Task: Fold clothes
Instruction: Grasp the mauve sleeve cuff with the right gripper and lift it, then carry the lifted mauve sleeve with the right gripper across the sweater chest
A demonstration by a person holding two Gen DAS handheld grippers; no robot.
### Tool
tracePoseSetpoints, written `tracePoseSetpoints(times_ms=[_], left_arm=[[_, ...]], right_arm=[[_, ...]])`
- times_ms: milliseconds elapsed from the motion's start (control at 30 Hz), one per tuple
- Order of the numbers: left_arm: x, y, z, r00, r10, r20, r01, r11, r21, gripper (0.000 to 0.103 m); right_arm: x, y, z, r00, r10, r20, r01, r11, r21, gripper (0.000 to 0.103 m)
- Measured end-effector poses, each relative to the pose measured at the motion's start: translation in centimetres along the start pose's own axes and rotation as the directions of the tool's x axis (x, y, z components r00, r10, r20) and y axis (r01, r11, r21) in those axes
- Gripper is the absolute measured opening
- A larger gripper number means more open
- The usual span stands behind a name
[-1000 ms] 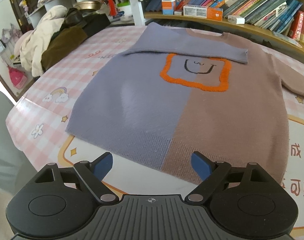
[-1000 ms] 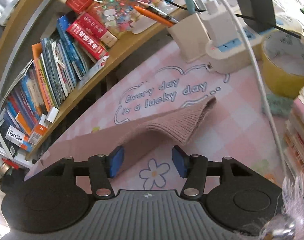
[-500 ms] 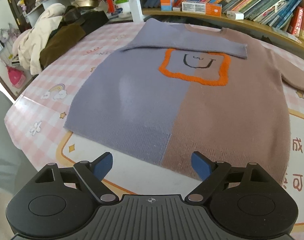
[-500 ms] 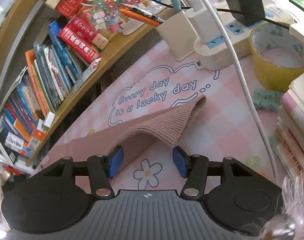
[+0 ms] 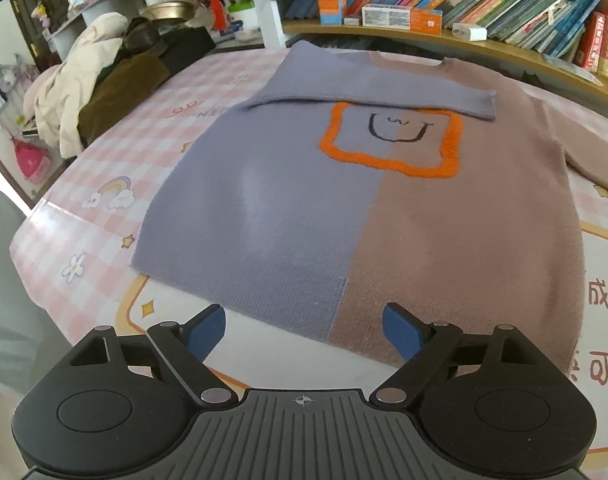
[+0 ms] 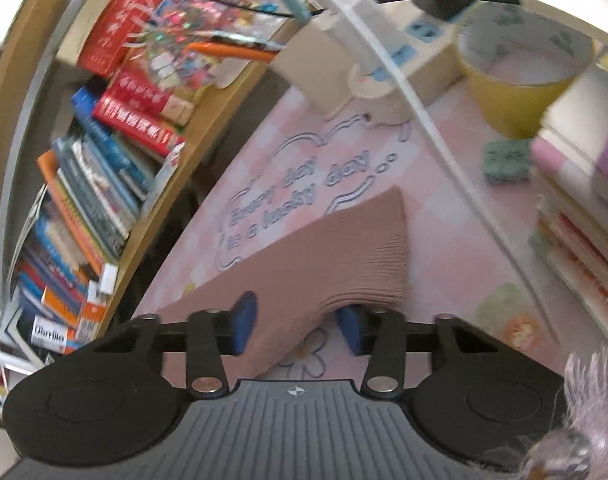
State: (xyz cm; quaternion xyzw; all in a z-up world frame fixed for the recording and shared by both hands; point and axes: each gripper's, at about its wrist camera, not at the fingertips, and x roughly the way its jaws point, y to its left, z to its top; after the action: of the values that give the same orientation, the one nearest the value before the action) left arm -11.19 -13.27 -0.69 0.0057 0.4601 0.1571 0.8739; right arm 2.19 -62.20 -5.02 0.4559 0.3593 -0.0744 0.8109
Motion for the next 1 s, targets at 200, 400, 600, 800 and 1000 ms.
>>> tracePoseSetpoints(times_ms=[200,400,600,800,1000], left_arm=[[0.0,0.4,0.0,1.000,-0.005,0.009,0.005,1.000,-0.011,0.088],[0.3,1.6,0.1,1.000,-0.017,0.023,0.018,0.999,-0.037,0.088],[1.4,2.4,0.8,0.997,-0.071,0.042,0.072,0.997,-0.021,0.088],[2.4,4.5,2.0,0.987,-0.144,0.078,0.141,0.989,0.046,0.088],[2.7,8.5,3.9,0.963,-0.221,0.156,0.205,0.972,0.114,0.088]], right_arm=[[0.0,0.4,-0.1,0.997,-0.083,0.006,0.083,0.996,-0.044,0.006],[-1.1,3.0,-0.3,0.996,-0.066,0.061,0.073,0.989,-0.129,0.005],[-3.4,8.2,-1.2,0.994,0.017,0.110,0.016,0.956,-0.292,0.005],[-4.6,14.1,-4.3,0.989,0.068,0.130,-0.007,0.907,-0.421,0.005],[-3.7,21.1,-8.0,0.985,0.109,0.133,-0.033,0.879,-0.475,0.005]])
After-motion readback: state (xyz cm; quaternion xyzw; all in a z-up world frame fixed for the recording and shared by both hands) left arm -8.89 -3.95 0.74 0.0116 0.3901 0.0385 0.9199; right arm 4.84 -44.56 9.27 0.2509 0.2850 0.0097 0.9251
